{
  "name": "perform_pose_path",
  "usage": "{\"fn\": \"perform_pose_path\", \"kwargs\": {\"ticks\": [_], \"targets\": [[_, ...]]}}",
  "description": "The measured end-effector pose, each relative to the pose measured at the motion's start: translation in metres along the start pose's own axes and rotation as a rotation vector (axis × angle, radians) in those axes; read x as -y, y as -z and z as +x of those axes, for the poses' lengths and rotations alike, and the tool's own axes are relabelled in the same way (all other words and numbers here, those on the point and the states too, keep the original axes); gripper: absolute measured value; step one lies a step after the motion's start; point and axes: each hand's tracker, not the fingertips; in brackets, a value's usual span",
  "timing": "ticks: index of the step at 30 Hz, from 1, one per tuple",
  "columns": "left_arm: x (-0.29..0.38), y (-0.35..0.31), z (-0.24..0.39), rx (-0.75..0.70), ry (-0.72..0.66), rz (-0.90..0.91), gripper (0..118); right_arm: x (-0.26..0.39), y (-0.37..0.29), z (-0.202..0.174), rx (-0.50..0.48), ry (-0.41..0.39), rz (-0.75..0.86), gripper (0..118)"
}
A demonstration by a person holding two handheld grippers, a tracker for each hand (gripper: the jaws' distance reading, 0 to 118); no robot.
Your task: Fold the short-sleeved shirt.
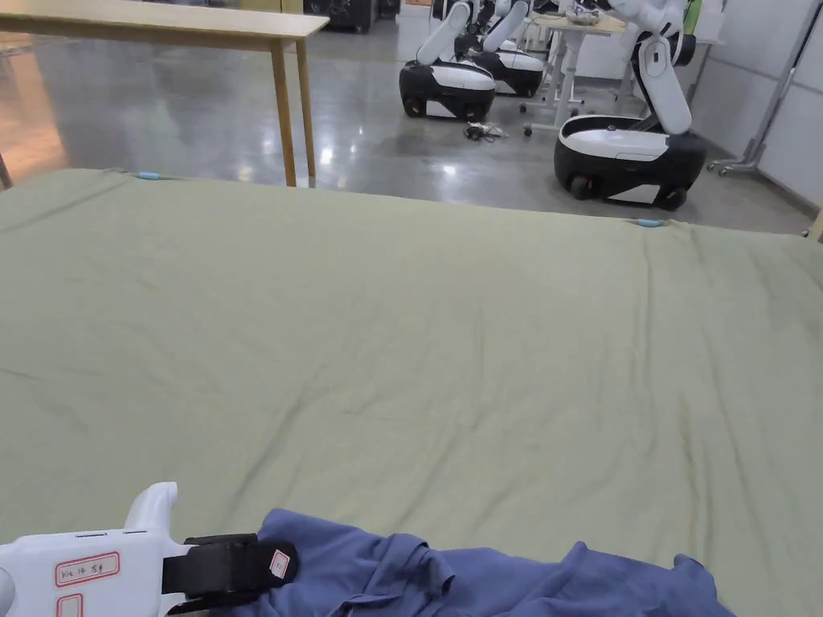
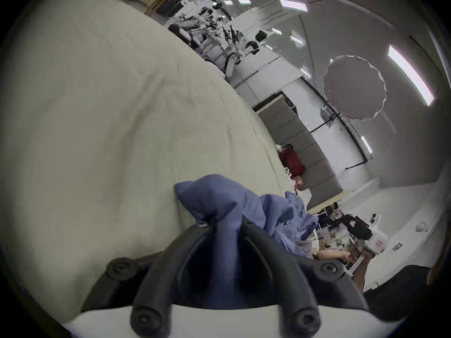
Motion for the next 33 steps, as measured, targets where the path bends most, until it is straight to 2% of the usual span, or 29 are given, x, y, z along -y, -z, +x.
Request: {"fn": "perform_pose_path", "kwargs": {"ticks": [5,8,13,16,17,21,23,27,33], "targets": [[-0.015,-0.039,-0.015,0.024,-0.063,0.076,13,0.000,-0.001,0.001,0.004,-0.002,0.002,3],[-0.024,-0.079,-0.031,-0.091,-0.032,0.149,13,0.000,-0.002,0.001,0.004,-0.002,0.004,3],[-0.030,-0.139,-0.053,-0.177,-0.079,0.198,13,0.001,0.000,0.002,0.004,-0.001,0.004,3],[-0.028,-0.140,-0.036,-0.229,-0.086,0.203,13,0.000,0.004,0.001,-0.004,0.001,0.004,3],[-0.027,-0.137,-0.022,-0.248,-0.051,0.198,13,0.000,0.005,0.000,-0.006,0.000,0.003,3],[-0.033,-0.112,0.065,-0.317,0.073,0.198,13,-0.002,0.009,-0.003,-0.014,-0.004,0.001,3],[-0.033,-0.091,0.116,-0.411,0.123,0.185,13,-0.002,0.009,-0.003,-0.021,-0.012,-0.001,3],[-0.026,-0.023,0.188,-0.472,0.264,0.117,13,0.000,0.006,-0.002,-0.024,-0.012,0.004,3],[0.020,0.109,0.216,-0.438,0.402,-0.084,13,0.009,-0.005,0.010,-0.006,0.015,0.012,3]]}}
